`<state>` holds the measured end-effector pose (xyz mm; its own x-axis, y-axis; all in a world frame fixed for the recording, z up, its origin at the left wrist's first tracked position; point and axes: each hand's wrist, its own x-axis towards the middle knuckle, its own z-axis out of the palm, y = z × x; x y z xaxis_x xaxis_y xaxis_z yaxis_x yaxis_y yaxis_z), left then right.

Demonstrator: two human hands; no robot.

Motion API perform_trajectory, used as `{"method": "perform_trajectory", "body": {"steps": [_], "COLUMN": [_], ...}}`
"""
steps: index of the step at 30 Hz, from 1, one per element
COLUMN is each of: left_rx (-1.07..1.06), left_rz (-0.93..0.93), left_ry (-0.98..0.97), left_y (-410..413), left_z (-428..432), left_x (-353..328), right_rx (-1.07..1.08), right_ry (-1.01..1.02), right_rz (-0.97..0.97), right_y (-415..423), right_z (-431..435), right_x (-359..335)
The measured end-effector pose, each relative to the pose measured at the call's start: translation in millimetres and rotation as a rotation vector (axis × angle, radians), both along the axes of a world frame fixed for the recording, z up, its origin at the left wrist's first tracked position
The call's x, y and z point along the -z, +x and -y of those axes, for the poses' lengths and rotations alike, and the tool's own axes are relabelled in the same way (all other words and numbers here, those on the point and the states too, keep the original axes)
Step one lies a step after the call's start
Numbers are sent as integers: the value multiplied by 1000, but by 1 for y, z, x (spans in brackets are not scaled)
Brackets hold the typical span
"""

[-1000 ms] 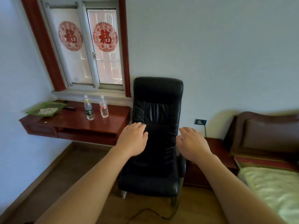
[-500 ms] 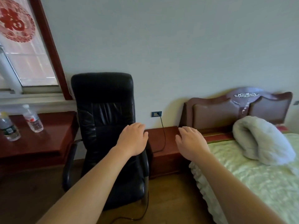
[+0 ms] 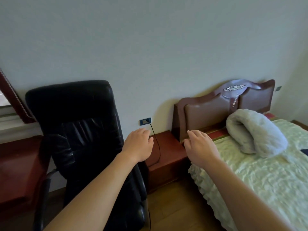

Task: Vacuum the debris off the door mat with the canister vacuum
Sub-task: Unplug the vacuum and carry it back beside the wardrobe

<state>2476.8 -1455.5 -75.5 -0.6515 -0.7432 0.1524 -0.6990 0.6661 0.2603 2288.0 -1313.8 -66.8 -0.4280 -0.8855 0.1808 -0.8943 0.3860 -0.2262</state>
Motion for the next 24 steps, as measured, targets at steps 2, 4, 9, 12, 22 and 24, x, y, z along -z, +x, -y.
{"method": "perform_trajectory", "body": {"steps": [2,4,9,12,22,24], "left_rx": [17,13,-14,-58,-196,-215], "left_rz": [-4,-11,28,57,67,73], "left_ry": [6,9,-27,-26,-41,-17], "left_y": [-21,-44,-107,-145,-221,-223], "left_z": [12,24,52,70,118,129], "left_x": [3,6,10,9,8,13], "right_rx": [4,2,-24,-60,-214,-246], "right_ry": [-7,-12,-13,-8,48,41], "right_rz": [12,19,21,7,-3,3], "right_y": [-19,-43,-117,-163,-262,-269], "right_z": [11,23,60,85,170,189], "right_x": [4,9,18,16,8,11]}}
